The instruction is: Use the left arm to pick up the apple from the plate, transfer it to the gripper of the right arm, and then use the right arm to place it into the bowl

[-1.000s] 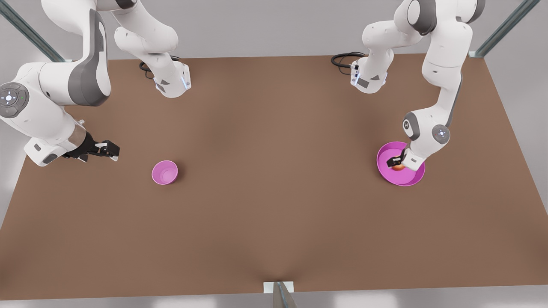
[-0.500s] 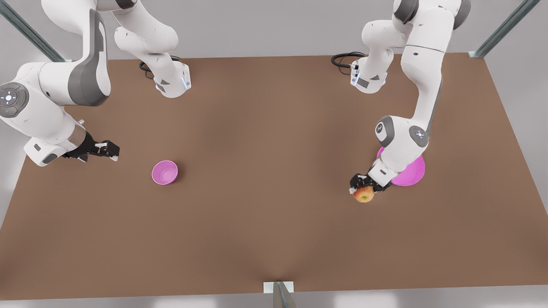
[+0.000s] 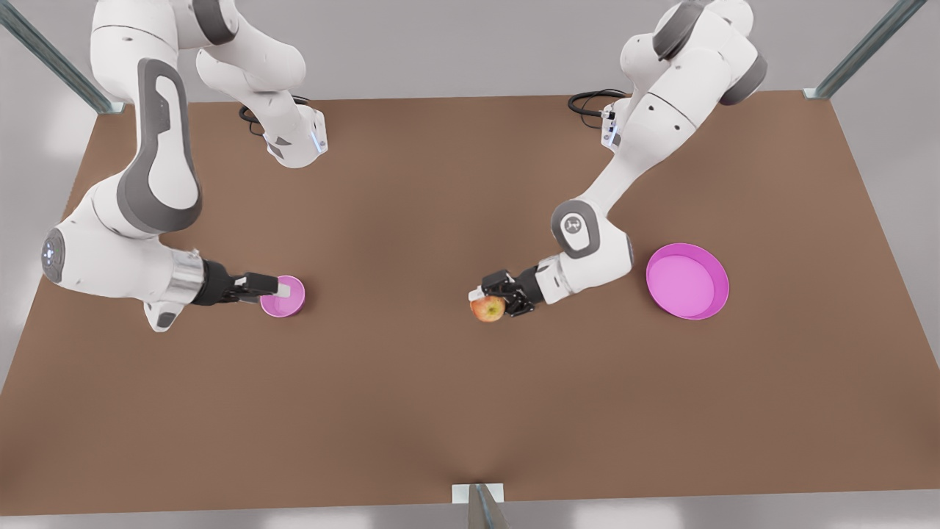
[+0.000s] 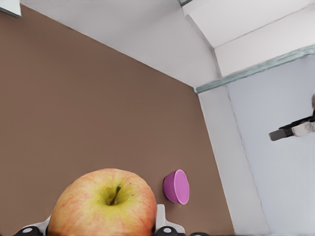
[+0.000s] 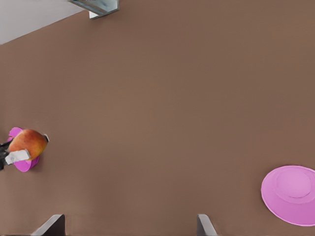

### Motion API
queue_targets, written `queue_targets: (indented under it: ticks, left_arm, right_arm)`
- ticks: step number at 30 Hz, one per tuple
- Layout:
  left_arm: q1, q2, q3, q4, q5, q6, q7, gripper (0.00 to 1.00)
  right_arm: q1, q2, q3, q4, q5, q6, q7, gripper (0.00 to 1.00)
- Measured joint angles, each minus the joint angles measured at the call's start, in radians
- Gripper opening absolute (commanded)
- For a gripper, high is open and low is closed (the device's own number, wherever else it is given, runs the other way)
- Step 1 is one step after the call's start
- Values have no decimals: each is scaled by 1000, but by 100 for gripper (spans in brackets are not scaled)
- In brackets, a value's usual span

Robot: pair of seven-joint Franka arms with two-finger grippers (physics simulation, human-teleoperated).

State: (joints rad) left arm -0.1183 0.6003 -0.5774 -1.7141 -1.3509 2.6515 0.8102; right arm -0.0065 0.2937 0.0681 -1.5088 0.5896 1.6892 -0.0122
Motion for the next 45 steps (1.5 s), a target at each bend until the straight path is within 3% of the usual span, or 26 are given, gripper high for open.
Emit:
queue_targets:
  ticks: [4, 9, 15, 21, 31, 45]
  left_arm:
    - [-3, 87, -74, 104, -48, 0, 233, 74]
    - [-30, 204, -160, 210, -110, 0, 530, 74]
    - [-96, 323, -174, 344, -148, 1, 844, 74]
    - [-105, 349, -175, 360, -169, 0, 1089, 74]
    - [-136, 394, -175, 417, -183, 1, 1358, 74]
    - [-144, 397, -175, 425, -187, 0, 1558, 74]
  right_arm:
    - [22, 52, 57, 1, 189, 70, -9, 100]
    - [8, 184, 67, -19, 413, 129, -105, 100]
    - [9, 213, 93, -94, 578, 156, -269, 100]
    - [-17, 246, 105, -231, 793, 143, -482, 100]
    - [-50, 228, 153, -387, 942, 105, -779, 100]
    - [-46, 229, 240, -398, 1021, 173, -1033, 100]
